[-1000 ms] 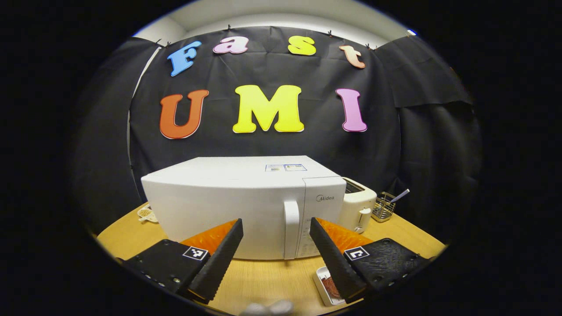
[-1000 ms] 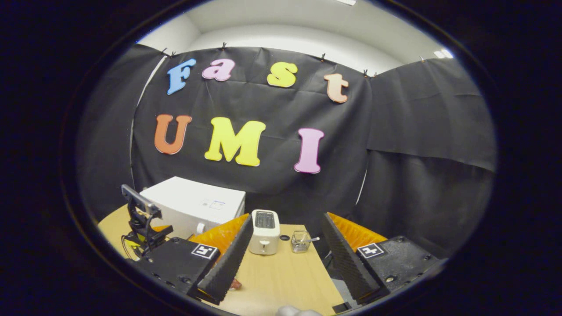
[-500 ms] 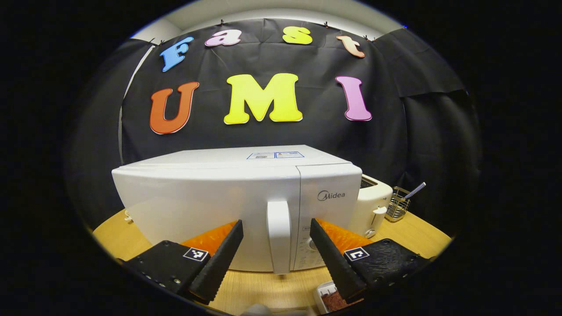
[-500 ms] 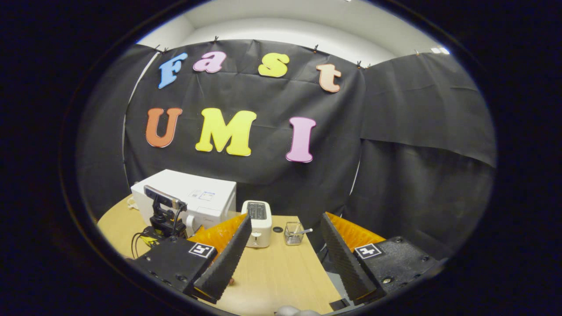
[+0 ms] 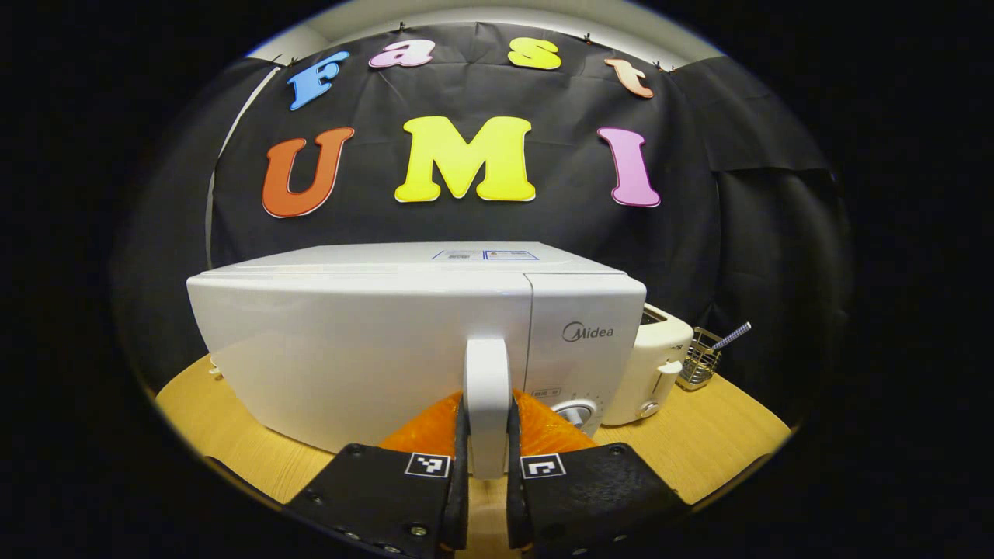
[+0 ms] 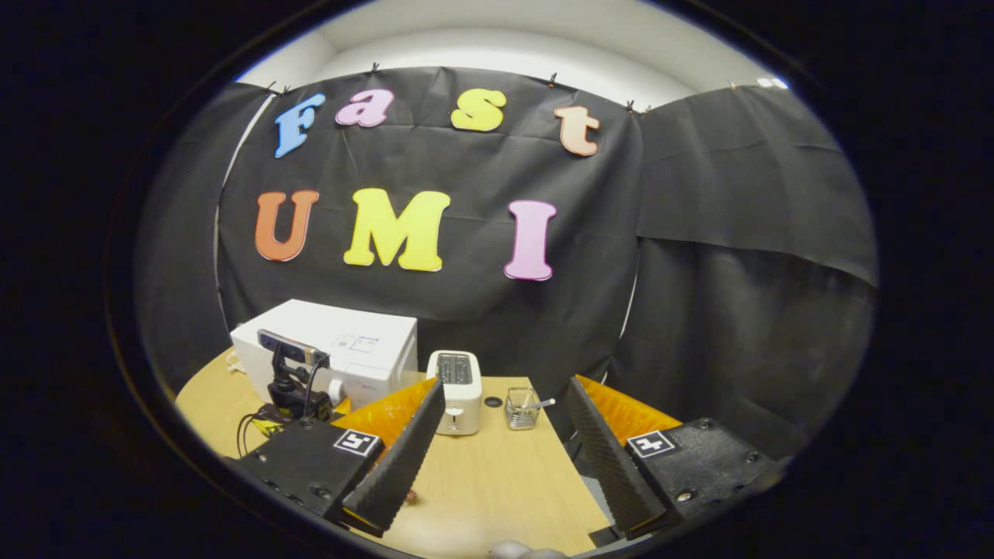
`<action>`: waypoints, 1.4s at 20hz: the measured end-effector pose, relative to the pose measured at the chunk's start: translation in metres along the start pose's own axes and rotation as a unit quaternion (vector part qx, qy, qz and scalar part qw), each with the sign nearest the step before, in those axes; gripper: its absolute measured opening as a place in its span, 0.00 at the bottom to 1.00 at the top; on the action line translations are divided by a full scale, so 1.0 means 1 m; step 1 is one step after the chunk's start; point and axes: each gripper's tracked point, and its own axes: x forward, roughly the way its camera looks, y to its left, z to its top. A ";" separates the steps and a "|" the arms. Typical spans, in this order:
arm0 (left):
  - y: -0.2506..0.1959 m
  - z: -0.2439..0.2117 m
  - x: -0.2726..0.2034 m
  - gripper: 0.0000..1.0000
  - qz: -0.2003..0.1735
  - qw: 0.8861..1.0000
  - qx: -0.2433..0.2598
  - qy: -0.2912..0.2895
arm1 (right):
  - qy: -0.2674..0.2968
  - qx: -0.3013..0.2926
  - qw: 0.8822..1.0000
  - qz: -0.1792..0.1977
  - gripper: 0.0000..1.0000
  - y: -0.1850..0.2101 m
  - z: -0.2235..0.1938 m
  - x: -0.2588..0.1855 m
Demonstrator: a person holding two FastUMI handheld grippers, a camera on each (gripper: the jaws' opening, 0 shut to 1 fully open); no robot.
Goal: Open the microwave oven with the left hand, put the food in, and close the microwave oven.
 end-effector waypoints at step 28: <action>0.061 -0.044 -0.163 0.18 -0.032 0.998 0.032 0.042 | 0.013 0.004 0.996 0.087 1.00 0.068 -0.015 -0.025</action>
